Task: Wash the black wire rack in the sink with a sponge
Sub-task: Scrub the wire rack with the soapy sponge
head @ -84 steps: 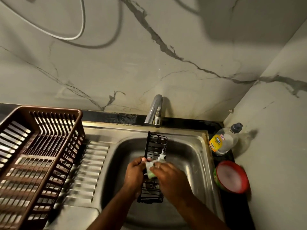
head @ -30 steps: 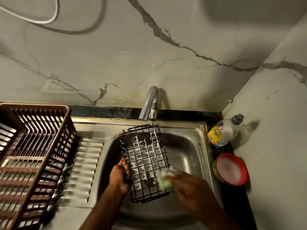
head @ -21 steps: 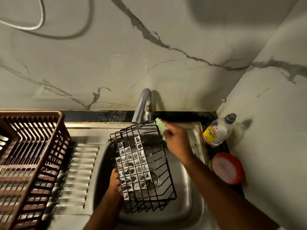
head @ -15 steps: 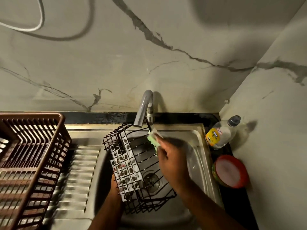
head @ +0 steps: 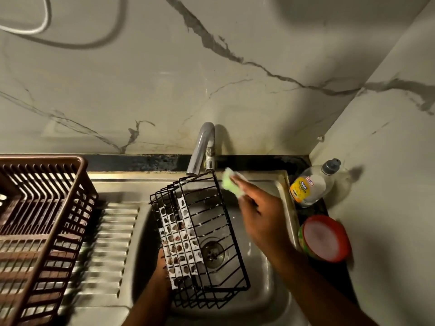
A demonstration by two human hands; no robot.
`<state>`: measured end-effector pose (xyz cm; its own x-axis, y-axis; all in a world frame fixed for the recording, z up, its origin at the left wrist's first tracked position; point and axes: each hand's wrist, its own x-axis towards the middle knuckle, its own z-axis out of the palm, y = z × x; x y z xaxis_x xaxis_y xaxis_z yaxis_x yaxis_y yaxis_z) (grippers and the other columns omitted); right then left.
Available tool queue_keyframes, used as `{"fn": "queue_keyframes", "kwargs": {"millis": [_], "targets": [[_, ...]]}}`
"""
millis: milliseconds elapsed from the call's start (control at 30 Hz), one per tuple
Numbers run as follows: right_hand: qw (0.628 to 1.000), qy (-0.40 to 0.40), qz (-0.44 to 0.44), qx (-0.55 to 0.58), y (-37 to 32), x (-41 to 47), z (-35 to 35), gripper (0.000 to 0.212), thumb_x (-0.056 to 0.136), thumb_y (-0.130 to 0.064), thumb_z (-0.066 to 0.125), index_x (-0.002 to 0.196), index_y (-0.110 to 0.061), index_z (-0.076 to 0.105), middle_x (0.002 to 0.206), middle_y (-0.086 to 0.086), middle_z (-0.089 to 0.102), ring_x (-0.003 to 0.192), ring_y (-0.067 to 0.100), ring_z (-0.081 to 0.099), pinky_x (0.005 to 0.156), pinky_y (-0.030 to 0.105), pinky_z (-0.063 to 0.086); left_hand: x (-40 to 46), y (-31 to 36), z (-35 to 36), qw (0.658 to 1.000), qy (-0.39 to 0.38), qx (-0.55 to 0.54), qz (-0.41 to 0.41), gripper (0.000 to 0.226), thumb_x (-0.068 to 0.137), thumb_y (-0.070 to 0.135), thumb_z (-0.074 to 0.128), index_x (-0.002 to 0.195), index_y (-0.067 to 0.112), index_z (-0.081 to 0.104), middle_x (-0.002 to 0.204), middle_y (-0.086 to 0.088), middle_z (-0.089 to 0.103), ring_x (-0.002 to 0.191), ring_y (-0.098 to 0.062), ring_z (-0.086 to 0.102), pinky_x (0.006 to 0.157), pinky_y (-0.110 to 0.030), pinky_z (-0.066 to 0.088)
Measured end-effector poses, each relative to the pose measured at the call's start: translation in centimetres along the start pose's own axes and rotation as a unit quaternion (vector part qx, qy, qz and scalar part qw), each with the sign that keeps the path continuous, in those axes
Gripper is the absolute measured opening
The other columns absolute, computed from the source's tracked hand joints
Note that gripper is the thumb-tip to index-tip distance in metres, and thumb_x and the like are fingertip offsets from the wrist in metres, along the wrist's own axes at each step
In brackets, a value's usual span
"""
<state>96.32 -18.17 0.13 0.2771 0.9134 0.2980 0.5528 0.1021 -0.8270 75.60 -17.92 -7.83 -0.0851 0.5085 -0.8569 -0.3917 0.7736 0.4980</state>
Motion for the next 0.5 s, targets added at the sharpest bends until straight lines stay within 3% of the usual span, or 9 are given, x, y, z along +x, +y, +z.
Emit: {"fn": "queue_keyframes", "kwargs": {"millis": [67, 133, 200, 233, 300, 333, 433, 500], "targets": [[0.999, -0.033, 0.016, 0.021, -1.3, 1.8, 2.4, 0.042, 0.097, -0.009, 0.059, 0.136, -0.025, 0.059, 0.09, 0.003, 0.073, 0.049, 0.002, 0.053, 0.041, 0.009, 0.035, 0.5, 0.2, 0.8, 1.0, -0.021, -0.019, 0.004, 0.052, 0.108, 0.024, 0.03, 0.064, 0.005, 0.052, 0.046, -0.008, 0.051, 0.027, -0.017, 0.051, 0.027, -0.024, 0.044], [0.997, -0.072, -0.003, 0.036, -2.7, 1.5, 3.9, 0.042, 0.097, -0.004, 0.058, 0.134, -0.023, 0.061, 0.099, 0.008, 0.074, 0.056, -0.007, 0.056, 0.045, 0.005, 0.038, 1.7, 0.2, 0.6, 0.999, -0.029, -0.01, -0.008, 0.07, 0.108, 0.03, 0.028, 0.049, 0.005, 0.056, 0.039, -0.005, 0.05, 0.025, -0.019, 0.05, 0.028, -0.024, 0.044], [0.992, -0.107, -0.04, 0.044, -2.9, -0.8, 3.7, 0.039, 0.097, -0.001, 0.055, 0.131, -0.018, 0.064, 0.119, 0.012, 0.071, 0.072, -0.02, 0.058, 0.058, 0.0, 0.043, 2.1, 0.2, 0.5, 0.998, -0.052, -0.033, -0.016, 0.07, 0.108, 0.031, 0.028, 0.05, 0.005, 0.057, 0.04, -0.005, 0.051, 0.026, -0.019, 0.051, 0.029, -0.023, 0.045], [0.989, -0.13, -0.057, 0.05, -2.9, -1.8, 3.2, 0.038, 0.098, -0.003, 0.053, 0.131, -0.018, 0.064, 0.132, 0.01, 0.065, 0.09, -0.02, 0.06, 0.07, 0.003, 0.049, 2.1, 0.0, 0.4, 0.998, -0.044, -0.035, -0.003, 0.062, 0.108, 0.028, 0.028, 0.058, 0.005, 0.057, 0.042, -0.005, 0.053, 0.029, -0.017, 0.052, 0.03, -0.021, 0.045], [0.977, -0.18, -0.109, 0.039, -2.0, -3.9, 2.3, 0.034, 0.102, -0.01, 0.049, 0.131, -0.018, 0.065, 0.144, 0.005, 0.055, 0.13, 0.004, 0.055, 0.098, 0.024, 0.054, 3.6, -0.7, 0.0, 0.998, -0.033, -0.056, 0.018, 0.057, 0.108, 0.02, 0.026, 0.068, 0.004, 0.063, 0.054, -0.006, 0.059, 0.035, -0.014, 0.057, 0.036, -0.018, 0.047], [0.97, -0.205, -0.131, 0.023, -1.4, -5.0, 1.8, 0.033, 0.103, -0.013, 0.047, 0.129, -0.017, 0.066, 0.146, 0.004, 0.053, 0.139, 0.014, 0.047, 0.107, 0.031, 0.049, 4.0, -1.0, 0.1, 0.997, -0.039, -0.063, 0.009, 0.06, 0.106, 0.018, 0.027, 0.067, 0.004, 0.069, 0.06, -0.009, 0.061, 0.038, -0.015, 0.06, 0.038, -0.019, 0.049], [0.955, -0.256, -0.146, 0.025, -0.1, -7.9, -0.8, 0.029, 0.103, -0.012, 0.051, 0.126, -0.017, 0.07, 0.147, 0.004, 0.053, 0.143, 0.019, 0.043, 0.11, 0.038, 0.046, 3.7, -1.5, -0.2, 0.997, -0.065, -0.033, -0.026, 0.048, 0.102, 0.022, 0.032, 0.068, 0.004, 0.061, 0.058, -0.013, 0.058, 0.035, -0.022, 0.058, 0.035, -0.026, 0.05], [0.952, -0.281, -0.108, 0.047, 0.4, -8.9, -2.9, 0.035, 0.099, -0.004, 0.059, 0.127, -0.021, 0.07, 0.145, -0.002, 0.056, 0.138, 0.017, 0.049, 0.108, 0.036, 0.048, 3.5, -1.7, -0.2, 0.997, -0.069, 0.031, 0.021, 0.042, 0.105, 0.019, 0.032, 0.069, 0.006, 0.05, 0.048, -0.008, 0.053, 0.03, -0.017, 0.052, 0.032, -0.023, 0.046]]}}
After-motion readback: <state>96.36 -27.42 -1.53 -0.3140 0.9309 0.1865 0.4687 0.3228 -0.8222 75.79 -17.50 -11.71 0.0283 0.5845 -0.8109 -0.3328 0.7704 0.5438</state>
